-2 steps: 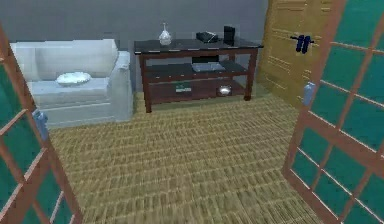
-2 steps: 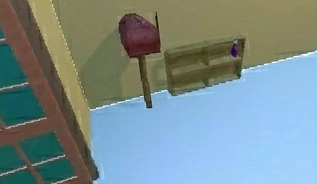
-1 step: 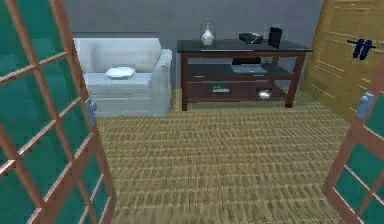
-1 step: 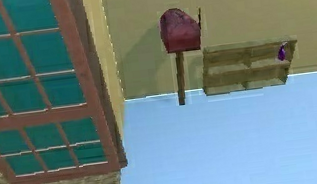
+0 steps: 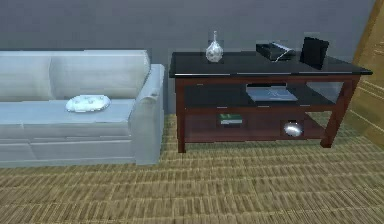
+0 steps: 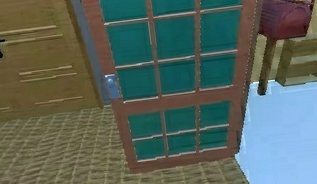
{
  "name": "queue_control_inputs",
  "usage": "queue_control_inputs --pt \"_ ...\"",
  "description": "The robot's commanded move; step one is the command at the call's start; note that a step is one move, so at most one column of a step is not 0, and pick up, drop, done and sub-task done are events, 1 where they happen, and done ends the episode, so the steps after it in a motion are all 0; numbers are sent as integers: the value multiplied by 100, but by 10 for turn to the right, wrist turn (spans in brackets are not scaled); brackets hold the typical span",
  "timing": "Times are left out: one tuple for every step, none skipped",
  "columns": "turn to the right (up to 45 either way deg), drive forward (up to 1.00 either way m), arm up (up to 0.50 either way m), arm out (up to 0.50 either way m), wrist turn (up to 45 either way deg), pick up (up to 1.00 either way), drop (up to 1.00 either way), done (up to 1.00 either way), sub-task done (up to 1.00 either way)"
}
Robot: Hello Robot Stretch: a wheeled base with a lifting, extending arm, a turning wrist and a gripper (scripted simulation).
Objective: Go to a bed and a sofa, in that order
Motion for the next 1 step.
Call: queue_control_inputs --pt "-30 0 0 0 0 0 0 0 0"
